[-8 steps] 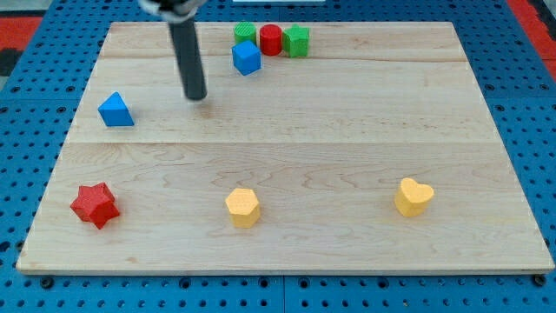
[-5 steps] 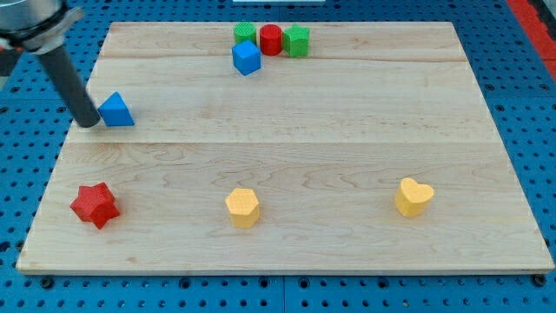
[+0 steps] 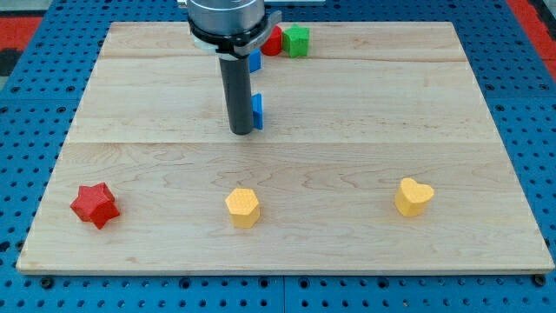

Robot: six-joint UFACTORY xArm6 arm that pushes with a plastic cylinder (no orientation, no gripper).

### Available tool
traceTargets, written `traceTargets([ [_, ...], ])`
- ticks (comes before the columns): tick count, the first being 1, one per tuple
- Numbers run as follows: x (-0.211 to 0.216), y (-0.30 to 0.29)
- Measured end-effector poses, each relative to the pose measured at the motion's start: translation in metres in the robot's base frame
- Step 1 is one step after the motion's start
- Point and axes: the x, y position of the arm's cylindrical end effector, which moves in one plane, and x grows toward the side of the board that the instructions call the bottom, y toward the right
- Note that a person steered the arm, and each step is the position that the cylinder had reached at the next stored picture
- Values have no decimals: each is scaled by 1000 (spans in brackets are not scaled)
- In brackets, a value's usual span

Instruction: Move the blue triangle to the right of the blue cube

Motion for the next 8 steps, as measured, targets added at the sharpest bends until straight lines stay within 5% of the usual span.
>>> traceTargets([
  [3,-65,-13],
  [6,-62,42],
  [8,-122,46],
])
